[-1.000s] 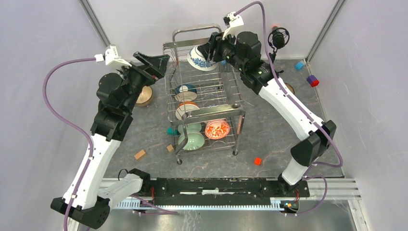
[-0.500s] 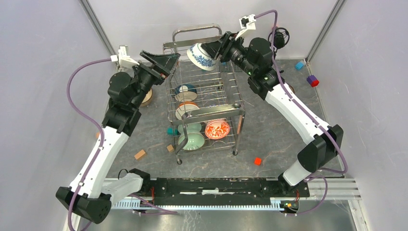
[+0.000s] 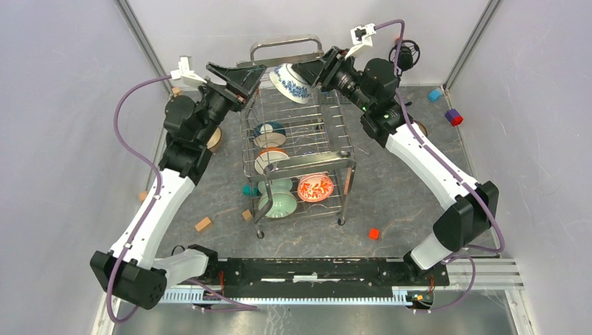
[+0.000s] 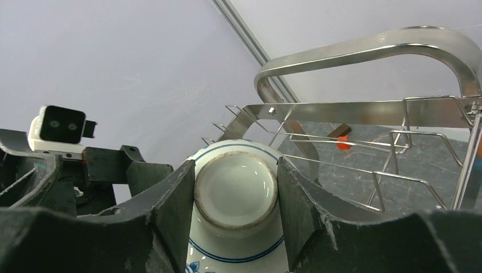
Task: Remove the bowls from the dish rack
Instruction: Pick up the bowl from the dish rack.
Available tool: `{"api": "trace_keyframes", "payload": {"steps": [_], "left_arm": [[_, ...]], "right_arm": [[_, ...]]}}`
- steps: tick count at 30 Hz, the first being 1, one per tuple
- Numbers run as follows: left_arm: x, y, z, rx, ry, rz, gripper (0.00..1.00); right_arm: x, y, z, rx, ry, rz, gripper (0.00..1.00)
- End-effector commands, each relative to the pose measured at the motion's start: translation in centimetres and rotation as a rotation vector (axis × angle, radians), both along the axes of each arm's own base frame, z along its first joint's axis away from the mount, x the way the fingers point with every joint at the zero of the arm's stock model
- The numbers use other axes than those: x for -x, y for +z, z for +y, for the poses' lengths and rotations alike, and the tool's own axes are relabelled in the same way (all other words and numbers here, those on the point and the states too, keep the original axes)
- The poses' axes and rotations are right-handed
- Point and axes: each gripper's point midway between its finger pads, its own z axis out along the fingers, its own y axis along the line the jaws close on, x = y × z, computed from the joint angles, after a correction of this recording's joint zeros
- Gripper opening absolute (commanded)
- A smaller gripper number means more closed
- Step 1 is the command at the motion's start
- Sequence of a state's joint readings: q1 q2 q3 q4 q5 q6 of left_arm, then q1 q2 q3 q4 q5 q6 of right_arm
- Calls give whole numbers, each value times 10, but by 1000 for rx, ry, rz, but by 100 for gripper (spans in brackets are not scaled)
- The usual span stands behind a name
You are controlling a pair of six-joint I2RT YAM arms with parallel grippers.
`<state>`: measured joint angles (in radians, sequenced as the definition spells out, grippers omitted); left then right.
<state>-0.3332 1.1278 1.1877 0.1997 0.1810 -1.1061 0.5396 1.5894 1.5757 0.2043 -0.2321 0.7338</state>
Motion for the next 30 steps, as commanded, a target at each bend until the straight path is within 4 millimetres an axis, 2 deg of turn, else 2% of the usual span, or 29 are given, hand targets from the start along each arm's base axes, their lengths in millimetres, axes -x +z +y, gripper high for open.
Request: {"api": "trace_keyframes", "payload": {"steps": [1,9,15,24,30], "left_arm": [[13,-11,-35,31,-207,98,97],[7,-17,-50,26,-284,167,94],[3,-17,-58,48,-327,175,85],[3,-8,-57,87,-335,113,51],[1,-2,-57,110,-337,82,49]], "right_arm": [[13,33,-9,-87,8,-65,0],[15,35,-11,-128,14,-56,0],[17,34,-9,-143,33,-52,0],[22,27,-7,-162,63,-44,0],[26,24,-5,-175,89,-35,0]]}}
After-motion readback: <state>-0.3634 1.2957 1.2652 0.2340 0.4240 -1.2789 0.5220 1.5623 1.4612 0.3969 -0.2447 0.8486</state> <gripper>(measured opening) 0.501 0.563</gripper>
